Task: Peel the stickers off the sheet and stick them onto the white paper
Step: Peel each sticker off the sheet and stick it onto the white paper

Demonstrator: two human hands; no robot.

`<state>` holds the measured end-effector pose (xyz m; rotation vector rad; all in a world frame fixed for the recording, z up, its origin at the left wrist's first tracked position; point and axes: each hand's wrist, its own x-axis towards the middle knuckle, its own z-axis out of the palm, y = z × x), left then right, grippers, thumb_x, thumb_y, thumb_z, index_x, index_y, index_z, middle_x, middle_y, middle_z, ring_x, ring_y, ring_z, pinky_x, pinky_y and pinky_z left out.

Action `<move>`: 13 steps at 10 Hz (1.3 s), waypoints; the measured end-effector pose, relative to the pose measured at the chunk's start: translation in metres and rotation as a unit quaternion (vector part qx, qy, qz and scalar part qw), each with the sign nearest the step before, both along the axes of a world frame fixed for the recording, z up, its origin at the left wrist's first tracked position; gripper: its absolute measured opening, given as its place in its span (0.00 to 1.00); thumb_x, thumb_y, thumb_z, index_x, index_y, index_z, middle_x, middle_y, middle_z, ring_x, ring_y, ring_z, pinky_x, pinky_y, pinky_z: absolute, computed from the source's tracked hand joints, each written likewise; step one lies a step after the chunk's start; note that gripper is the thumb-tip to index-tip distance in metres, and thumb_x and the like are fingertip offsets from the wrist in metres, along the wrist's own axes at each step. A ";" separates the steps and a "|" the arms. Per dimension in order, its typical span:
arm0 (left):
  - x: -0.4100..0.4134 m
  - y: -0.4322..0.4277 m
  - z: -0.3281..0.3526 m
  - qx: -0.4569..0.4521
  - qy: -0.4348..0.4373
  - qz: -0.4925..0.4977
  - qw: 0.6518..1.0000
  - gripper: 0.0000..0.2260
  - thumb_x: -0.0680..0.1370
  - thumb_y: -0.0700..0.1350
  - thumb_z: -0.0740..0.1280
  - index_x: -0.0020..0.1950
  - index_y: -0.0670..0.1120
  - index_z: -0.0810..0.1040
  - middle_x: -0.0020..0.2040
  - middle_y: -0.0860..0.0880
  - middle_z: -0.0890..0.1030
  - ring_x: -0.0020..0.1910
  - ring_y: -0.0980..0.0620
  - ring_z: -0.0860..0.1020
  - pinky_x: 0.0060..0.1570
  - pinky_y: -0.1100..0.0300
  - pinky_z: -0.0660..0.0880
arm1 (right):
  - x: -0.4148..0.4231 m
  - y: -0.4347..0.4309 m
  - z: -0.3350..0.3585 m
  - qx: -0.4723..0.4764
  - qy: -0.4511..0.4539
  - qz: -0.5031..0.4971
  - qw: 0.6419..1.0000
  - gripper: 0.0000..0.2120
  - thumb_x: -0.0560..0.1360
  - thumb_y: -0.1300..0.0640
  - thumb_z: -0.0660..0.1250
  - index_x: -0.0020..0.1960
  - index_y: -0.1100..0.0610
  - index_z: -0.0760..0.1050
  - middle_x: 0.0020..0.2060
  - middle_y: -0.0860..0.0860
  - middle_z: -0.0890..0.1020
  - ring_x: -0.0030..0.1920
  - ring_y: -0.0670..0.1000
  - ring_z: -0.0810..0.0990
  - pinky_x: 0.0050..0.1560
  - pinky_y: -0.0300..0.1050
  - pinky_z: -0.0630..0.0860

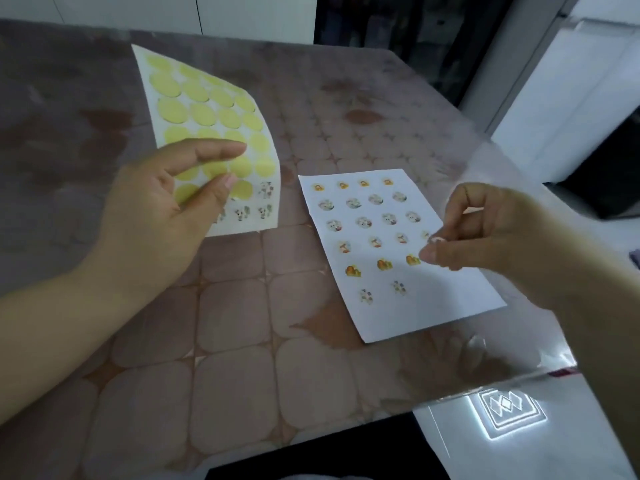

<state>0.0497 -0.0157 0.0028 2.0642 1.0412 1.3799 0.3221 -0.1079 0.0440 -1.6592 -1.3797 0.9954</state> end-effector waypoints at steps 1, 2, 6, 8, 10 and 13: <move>0.001 0.000 -0.002 -0.005 0.003 -0.003 1.000 0.11 0.78 0.42 0.66 0.55 0.58 0.77 0.47 0.76 0.76 0.51 0.73 0.75 0.50 0.78 0.70 | 0.008 -0.009 0.002 -0.044 -0.036 0.013 0.998 0.22 0.55 0.54 0.75 0.48 0.51 0.77 0.33 0.51 0.85 0.36 0.44 0.83 0.42 0.32 0.71; -0.001 0.003 -0.004 0.003 0.005 -0.007 1.000 0.12 0.78 0.43 0.66 0.55 0.62 0.76 0.50 0.73 0.78 0.53 0.69 0.76 0.56 0.71 0.72 | 0.013 -0.012 0.001 -0.047 -0.092 -0.001 0.995 0.12 0.62 0.59 0.76 0.45 0.51 0.82 0.34 0.47 0.85 0.35 0.40 0.82 0.36 0.22 0.69; -0.001 0.015 -0.013 -0.015 -0.006 -0.007 1.000 0.10 0.76 0.48 0.65 0.57 0.55 0.77 0.47 0.73 0.77 0.50 0.70 0.76 0.54 0.71 0.72 | 0.012 -0.018 0.001 -0.007 -0.162 -0.008 0.987 0.04 0.67 0.60 0.74 0.40 0.53 0.82 0.36 0.47 0.85 0.39 0.45 0.83 0.48 0.33 0.75; -0.002 0.014 -0.012 -0.010 0.005 0.009 1.000 0.11 0.75 0.54 0.64 0.57 0.60 0.77 0.48 0.69 0.78 0.52 0.66 0.76 0.59 0.61 0.73 | 0.008 -0.025 0.001 0.048 -0.237 -0.023 0.970 0.04 0.68 0.53 0.73 0.38 0.44 0.81 0.35 0.46 0.84 0.37 0.44 0.81 0.44 0.38 0.76; -0.002 0.017 -0.015 -0.016 0.001 0.010 1.000 0.12 0.77 0.47 0.65 0.60 0.49 0.78 0.51 0.62 0.78 0.51 0.67 0.76 0.56 0.67 0.73 | 0.007 -0.027 0.001 0.067 -0.231 0.037 0.970 0.05 0.66 0.55 0.74 0.35 0.45 0.81 0.44 0.41 0.79 0.40 0.41 0.78 0.42 0.29 0.73; -0.004 0.018 -0.017 -0.012 0.017 0.012 1.000 0.12 0.77 0.47 0.66 0.60 0.47 0.78 0.53 0.53 0.79 0.52 0.64 0.75 0.57 0.64 0.73 | 0.015 -0.020 -0.019 -0.029 -0.081 0.030 0.996 0.07 0.70 0.59 0.71 0.41 0.47 0.82 0.38 0.51 0.83 0.34 0.42 0.75 0.36 0.28 0.69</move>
